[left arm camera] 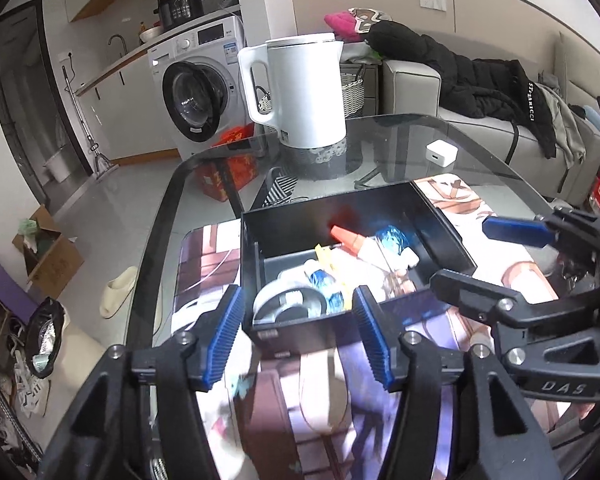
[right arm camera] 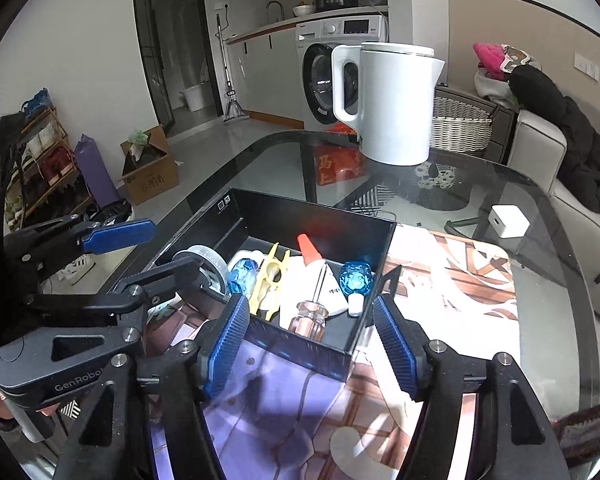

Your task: Organize rigid objects

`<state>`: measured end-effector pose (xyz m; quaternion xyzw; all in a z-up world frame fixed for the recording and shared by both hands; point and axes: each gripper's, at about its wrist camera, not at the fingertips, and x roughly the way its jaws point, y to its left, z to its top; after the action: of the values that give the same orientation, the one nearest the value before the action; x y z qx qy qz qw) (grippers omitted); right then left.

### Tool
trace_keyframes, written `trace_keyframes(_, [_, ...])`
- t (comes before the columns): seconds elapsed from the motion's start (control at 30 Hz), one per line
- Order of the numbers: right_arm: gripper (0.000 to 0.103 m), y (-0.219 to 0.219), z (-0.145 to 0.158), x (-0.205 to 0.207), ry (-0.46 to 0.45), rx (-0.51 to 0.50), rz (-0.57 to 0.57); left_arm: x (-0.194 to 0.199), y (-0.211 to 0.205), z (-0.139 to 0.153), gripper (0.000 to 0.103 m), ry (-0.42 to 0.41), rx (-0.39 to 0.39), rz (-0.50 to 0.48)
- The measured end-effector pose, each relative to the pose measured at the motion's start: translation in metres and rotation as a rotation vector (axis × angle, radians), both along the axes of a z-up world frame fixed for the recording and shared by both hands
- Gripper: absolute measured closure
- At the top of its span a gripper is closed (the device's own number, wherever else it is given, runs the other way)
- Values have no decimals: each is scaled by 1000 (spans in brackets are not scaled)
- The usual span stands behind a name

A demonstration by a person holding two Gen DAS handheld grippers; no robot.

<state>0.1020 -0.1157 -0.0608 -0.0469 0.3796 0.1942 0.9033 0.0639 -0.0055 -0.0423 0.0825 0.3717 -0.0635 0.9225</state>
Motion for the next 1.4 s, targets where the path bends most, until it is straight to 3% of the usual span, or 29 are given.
trace_keyframes(0.1, [24, -5, -2, -7, 15, 7, -20, -8, -4, -4, 44, 28, 20, -24])
trace_keyframes(0.27, [23, -14, -19, -17, 116, 36, -45, -18, -6, -11, 44, 65, 50, -9])
trace_keyframes(0.43, [22, -19, -27, -27, 139, 14, -69, -23, -6, -19, 44, 74, 40, 6])
trace_keyframes(0.6, [15, -20, -18, -35, 48, -3, -118, -33, -2, -8, 42, 9, -4, -1])
trace_keyframes(0.73, [15, -19, -5, -44, -58, 9, -136, -42, 8, 9, 27, -159, -35, 36])
trace_keyframes(0.87, [13, -22, 16, -57, -205, 48, -144, -50, 18, 31, 27, -327, -69, 68])
trace_keyframes(1.0, [5, -27, 36, -73, -366, 60, -179, -57, 13, 45, 25, -455, -33, 72])
trace_keyframes(1.03, [5, -29, 40, -75, -391, 69, -182, -58, 13, 47, 20, -474, -35, 74])
trace_keyframes(1.07, [5, -31, 43, -77, -416, 78, -186, -61, 13, 50, 2, -489, -43, 75])
trace_keyframes(1.23, [2, -36, 56, -82, -500, 95, -198, -70, 15, 56, 0, -529, -73, 48])
trace_keyframes(1.4, [2, -35, 57, -87, -513, 103, -173, -71, 21, 59, 0, -539, -94, 67])
